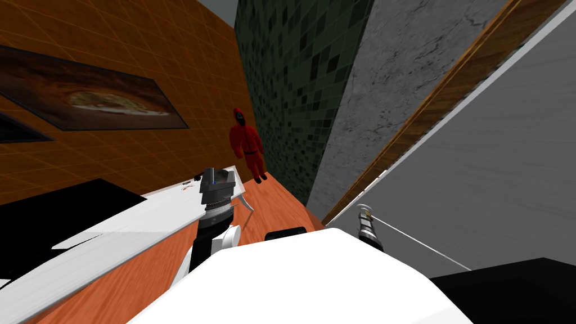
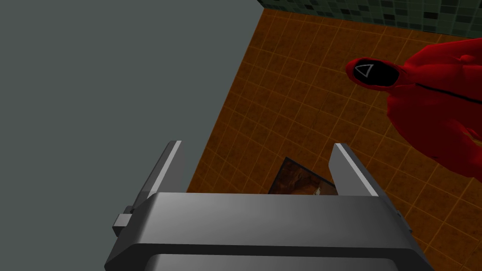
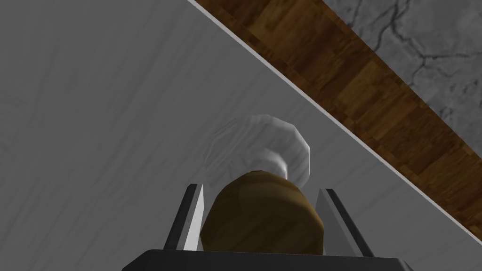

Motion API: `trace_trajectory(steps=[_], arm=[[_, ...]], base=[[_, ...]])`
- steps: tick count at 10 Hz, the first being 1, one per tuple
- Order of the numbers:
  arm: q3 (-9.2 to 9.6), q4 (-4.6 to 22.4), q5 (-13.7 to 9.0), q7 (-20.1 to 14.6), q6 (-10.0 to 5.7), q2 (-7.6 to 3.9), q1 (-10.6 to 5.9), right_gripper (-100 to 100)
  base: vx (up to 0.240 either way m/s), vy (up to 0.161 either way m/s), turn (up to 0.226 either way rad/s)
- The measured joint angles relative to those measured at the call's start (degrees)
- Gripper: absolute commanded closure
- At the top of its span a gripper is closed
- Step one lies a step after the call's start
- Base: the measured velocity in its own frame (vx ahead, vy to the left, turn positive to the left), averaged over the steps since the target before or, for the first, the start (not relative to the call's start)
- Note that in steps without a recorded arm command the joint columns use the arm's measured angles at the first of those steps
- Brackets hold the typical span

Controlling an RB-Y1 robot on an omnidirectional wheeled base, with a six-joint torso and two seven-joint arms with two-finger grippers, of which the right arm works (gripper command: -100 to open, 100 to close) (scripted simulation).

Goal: Pull the door open

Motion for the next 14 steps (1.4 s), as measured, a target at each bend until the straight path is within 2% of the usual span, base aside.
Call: trace_trajectory(steps=[3,6,9,14], arm=[[0.28,-0.7,0.05,-4.31,0.43,0.33,-0.37,100],[0.67,-0.02,0.19,-8.86,0.3,0.38,-1.33,100],[0.84,-1.28,0.18,-12.76,0.95,0.78,-1.21,100],[1.34,-1.44,0.31,-19.68,1.33,1.07,-2.26,100]], base=[[-0.029,0.001,-0.003],[-0.038,0.003,-0.007],[-0.03,-0.001,-0.007],[-0.034,-0.001,-0.008]])
